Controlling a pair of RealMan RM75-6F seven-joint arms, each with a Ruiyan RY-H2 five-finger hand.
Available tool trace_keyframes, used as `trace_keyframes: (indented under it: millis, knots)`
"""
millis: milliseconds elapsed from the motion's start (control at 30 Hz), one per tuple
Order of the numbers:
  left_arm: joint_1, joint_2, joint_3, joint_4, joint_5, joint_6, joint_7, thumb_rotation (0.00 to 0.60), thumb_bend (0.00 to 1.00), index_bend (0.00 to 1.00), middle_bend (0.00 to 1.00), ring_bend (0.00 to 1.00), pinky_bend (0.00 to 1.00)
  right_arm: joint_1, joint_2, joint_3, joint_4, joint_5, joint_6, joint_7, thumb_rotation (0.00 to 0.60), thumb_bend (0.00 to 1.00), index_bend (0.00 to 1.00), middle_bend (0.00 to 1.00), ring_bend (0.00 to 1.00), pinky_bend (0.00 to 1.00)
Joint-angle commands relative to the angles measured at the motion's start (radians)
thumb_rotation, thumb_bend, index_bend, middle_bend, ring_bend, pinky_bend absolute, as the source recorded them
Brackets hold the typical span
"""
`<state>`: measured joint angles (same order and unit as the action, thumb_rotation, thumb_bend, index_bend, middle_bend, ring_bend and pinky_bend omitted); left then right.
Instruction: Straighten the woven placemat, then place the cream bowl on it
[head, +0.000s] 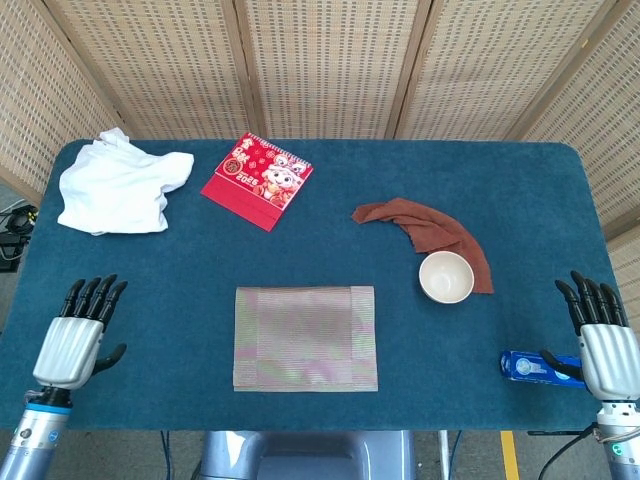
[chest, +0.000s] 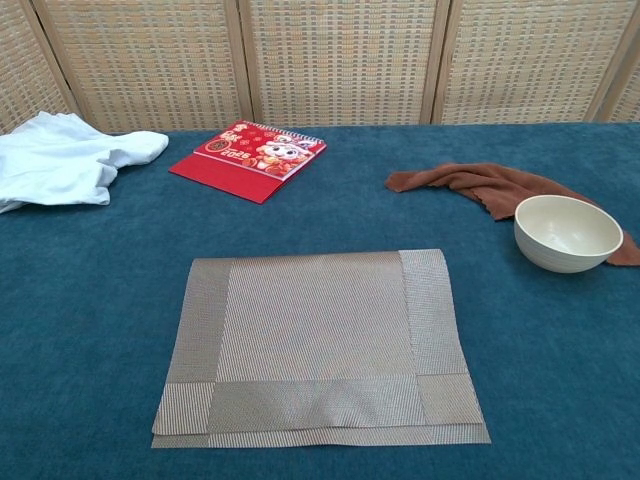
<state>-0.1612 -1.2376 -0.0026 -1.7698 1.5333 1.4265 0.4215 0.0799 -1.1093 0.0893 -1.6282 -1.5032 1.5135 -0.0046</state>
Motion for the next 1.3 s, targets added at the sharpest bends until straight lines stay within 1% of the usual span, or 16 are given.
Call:
trace_keyframes:
  millis: [33, 67, 200, 333, 500, 567, 667, 867, 1000, 1300]
  knots:
    - [-0.011, -0.033, 0.018, 0.024, 0.031, -0.017, 0.003, 0.600, 0.23, 0.28, 0.00, 0.00, 0.00, 0.000, -0.001, 0.000, 0.001, 0.000, -0.001, 0.001, 0.600, 0.25, 0.12, 0.00, 0.00, 0.00]
    - [-0.014, -0.041, 0.021, 0.030, 0.037, -0.023, 0.005, 0.600, 0.24, 0.33, 0.00, 0.00, 0.00, 0.000, -0.001, 0.000, 0.001, 0.000, -0.001, 0.001, 0.600, 0.25, 0.12, 0.00, 0.00, 0.00]
    - [-0.039, -0.103, 0.039, 0.086, 0.068, -0.070, 0.008, 0.600, 0.24, 0.44, 0.00, 0.00, 0.00, 0.000, -0.001, 0.000, 0.001, 0.000, -0.001, 0.003, 0.600, 0.25, 0.12, 0.00, 0.00, 0.00]
    - [-0.084, -0.186, 0.056, 0.173, 0.088, -0.155, -0.010, 0.600, 0.25, 0.47, 0.00, 0.00, 0.00, 0.000, 0.000, 0.002, 0.004, 0.004, -0.003, 0.012, 0.600, 0.25, 0.12, 0.00, 0.00, 0.00]
    - [-0.113, -0.255, 0.064, 0.243, 0.119, -0.186, -0.028, 0.600, 0.27, 0.49, 0.00, 0.00, 0.00, 0.001, 0.001, 0.004, 0.008, 0.008, -0.006, 0.022, 0.600, 0.25, 0.12, 0.00, 0.00, 0.00]
    - [-0.129, -0.294, 0.070, 0.270, 0.140, -0.203, -0.024, 0.600, 0.29, 0.50, 0.00, 0.00, 0.00, 0.002, 0.001, 0.006, 0.009, 0.012, -0.007, 0.027, 0.600, 0.25, 0.12, 0.00, 0.00, 0.00]
    - [-0.140, -0.333, 0.076, 0.290, 0.155, -0.210, -0.011, 0.600, 0.34, 0.54, 0.00, 0.00, 0.00, 0.001, 0.003, 0.008, 0.011, 0.012, -0.003, 0.033, 0.600, 0.25, 0.12, 0.00, 0.00, 0.00]
    - [-0.147, -0.375, 0.085, 0.305, 0.144, -0.237, 0.015, 0.600, 0.34, 0.51, 0.00, 0.00, 0.00, -0.001, 0.006, 0.011, 0.014, 0.007, 0.004, 0.056, 0.600, 0.25, 0.12, 0.00, 0.00, 0.00]
    - [-0.150, -0.384, 0.092, 0.307, 0.139, -0.247, 0.025, 0.600, 0.34, 0.44, 0.00, 0.00, 0.00, -0.002, 0.009, 0.012, 0.014, 0.007, 0.007, 0.067, 0.600, 0.25, 0.12, 0.00, 0.00, 0.00]
    - [-0.154, -0.408, 0.109, 0.308, 0.133, -0.264, 0.041, 0.600, 0.34, 0.43, 0.00, 0.00, 0.00, -0.005, 0.013, 0.014, 0.011, 0.002, 0.016, 0.078, 0.600, 0.25, 0.12, 0.00, 0.00, 0.00]
